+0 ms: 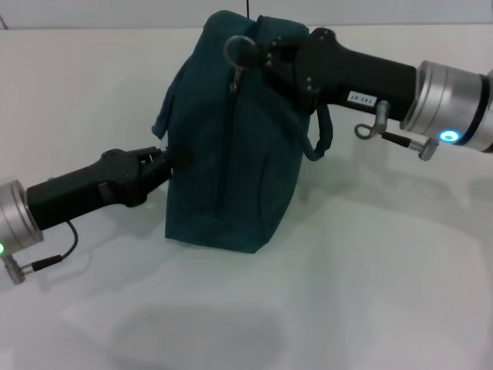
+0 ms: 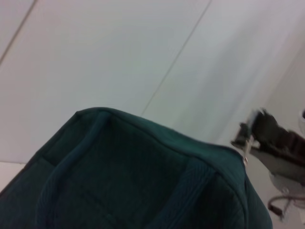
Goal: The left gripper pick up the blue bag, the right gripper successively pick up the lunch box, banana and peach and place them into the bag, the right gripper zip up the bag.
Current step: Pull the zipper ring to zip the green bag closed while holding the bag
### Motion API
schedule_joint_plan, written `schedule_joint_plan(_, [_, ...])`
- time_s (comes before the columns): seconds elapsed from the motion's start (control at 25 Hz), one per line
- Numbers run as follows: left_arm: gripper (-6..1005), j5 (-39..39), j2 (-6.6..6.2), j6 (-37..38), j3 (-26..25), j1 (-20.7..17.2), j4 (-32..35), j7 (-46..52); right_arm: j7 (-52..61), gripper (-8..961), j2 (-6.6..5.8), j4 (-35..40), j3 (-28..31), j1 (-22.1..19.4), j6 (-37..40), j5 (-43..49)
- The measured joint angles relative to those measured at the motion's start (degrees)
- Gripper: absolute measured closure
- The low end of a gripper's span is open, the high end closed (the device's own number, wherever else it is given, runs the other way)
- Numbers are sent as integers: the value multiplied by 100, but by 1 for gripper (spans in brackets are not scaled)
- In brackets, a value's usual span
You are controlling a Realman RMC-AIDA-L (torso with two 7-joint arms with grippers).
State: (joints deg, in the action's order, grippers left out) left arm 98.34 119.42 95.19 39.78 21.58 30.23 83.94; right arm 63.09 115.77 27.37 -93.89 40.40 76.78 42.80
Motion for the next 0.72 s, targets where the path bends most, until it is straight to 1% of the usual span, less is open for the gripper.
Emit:
schedule_joint_plan(0.32, [941,17,-22,165,380,5,0,-201,350,941,-14,-171,219,-7,-98,-73])
schedule_joint_plan(0.52, [940,25,-27,436,443,-32,0,-361,373,941,-21,-247,354,-12,-185,-73])
schedule_joint_plan(0.72, [939,-4,-69,685,418,-138,0,-489,376,942,-18,-402,638,-13,-273,-75])
